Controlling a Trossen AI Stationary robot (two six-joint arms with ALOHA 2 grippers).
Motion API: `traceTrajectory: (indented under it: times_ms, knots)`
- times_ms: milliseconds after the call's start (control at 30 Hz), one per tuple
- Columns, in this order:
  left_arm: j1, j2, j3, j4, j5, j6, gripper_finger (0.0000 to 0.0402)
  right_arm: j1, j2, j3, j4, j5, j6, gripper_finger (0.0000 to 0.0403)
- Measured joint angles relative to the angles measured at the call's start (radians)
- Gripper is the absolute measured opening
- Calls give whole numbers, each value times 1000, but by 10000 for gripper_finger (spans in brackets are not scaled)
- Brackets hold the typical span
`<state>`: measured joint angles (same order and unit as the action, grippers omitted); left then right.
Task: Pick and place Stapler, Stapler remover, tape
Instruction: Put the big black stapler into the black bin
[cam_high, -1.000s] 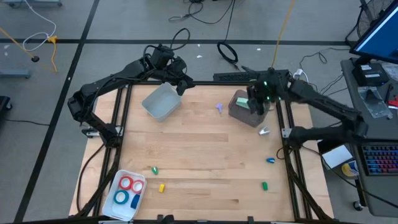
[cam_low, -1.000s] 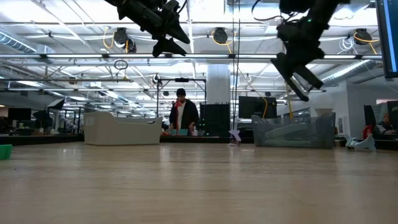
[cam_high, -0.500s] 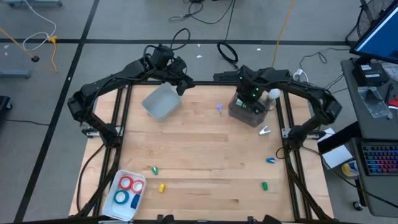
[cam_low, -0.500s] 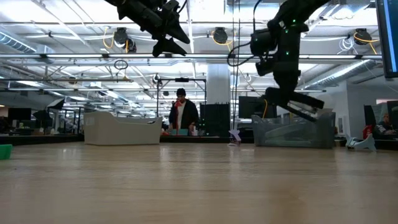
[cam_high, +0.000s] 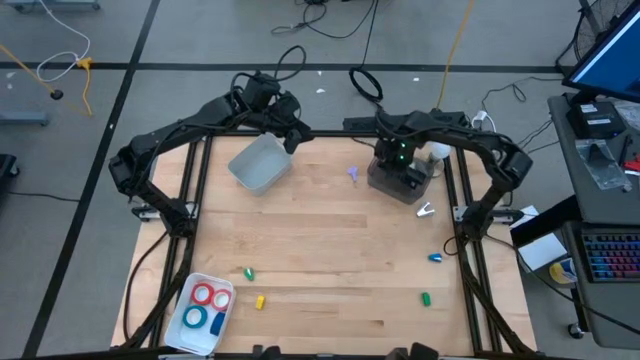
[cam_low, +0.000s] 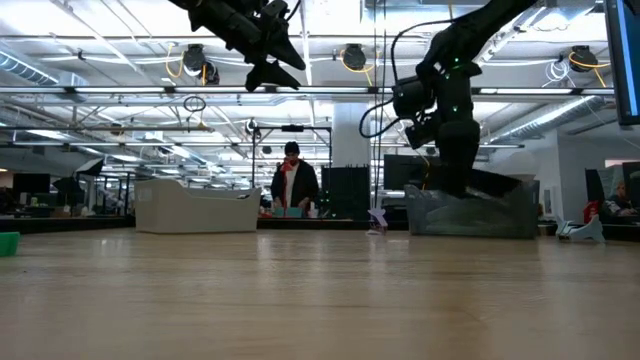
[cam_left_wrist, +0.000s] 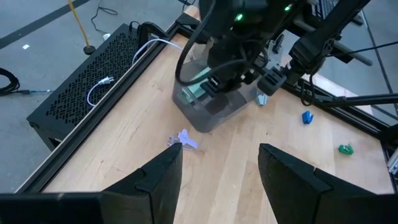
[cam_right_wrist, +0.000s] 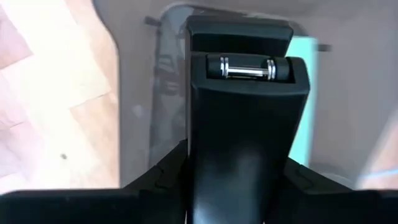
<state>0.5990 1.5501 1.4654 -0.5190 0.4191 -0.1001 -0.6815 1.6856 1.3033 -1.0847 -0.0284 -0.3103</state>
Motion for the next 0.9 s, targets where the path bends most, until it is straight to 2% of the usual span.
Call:
traceTrajectory:
  times_ms: [667, 900]
  knots:
    - [-6, 0, 0, 25, -1, 10, 209, 0, 115, 0, 17, -22, -60, 130]
    - [-6, 0, 0, 25, -1, 34, 209, 1, 116, 0, 34, 30, -59, 168]
